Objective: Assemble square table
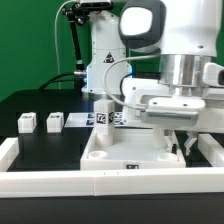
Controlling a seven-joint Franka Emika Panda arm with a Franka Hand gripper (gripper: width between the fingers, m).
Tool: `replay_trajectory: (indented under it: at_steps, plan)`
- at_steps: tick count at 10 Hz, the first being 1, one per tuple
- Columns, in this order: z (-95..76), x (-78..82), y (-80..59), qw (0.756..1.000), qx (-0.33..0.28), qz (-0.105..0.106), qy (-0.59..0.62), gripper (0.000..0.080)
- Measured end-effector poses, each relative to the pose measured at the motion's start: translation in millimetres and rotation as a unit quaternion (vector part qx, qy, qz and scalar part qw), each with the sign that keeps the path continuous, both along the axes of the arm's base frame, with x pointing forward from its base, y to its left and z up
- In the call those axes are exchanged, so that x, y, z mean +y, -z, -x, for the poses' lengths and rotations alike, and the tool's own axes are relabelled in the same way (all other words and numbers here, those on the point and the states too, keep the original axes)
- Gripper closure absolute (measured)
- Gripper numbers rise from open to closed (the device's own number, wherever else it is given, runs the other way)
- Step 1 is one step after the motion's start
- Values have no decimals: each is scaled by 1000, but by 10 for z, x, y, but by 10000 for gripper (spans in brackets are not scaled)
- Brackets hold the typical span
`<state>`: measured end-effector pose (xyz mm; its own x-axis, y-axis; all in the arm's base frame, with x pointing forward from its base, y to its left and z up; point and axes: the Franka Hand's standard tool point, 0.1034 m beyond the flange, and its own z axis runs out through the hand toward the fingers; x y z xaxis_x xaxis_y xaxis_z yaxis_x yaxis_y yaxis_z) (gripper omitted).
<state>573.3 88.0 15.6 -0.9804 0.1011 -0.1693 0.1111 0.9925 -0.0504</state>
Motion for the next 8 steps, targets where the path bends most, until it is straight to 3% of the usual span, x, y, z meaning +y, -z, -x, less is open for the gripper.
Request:
replay_trajectory:
  at_steps: [1, 2, 8]
  plan:
    - [-47, -33, -7, 999, -11, -15, -41, 739]
    - [-60, -9, -33, 999, -11, -16, -29, 739]
    - [-96, 396, -82, 1000, 3, 11, -11, 739]
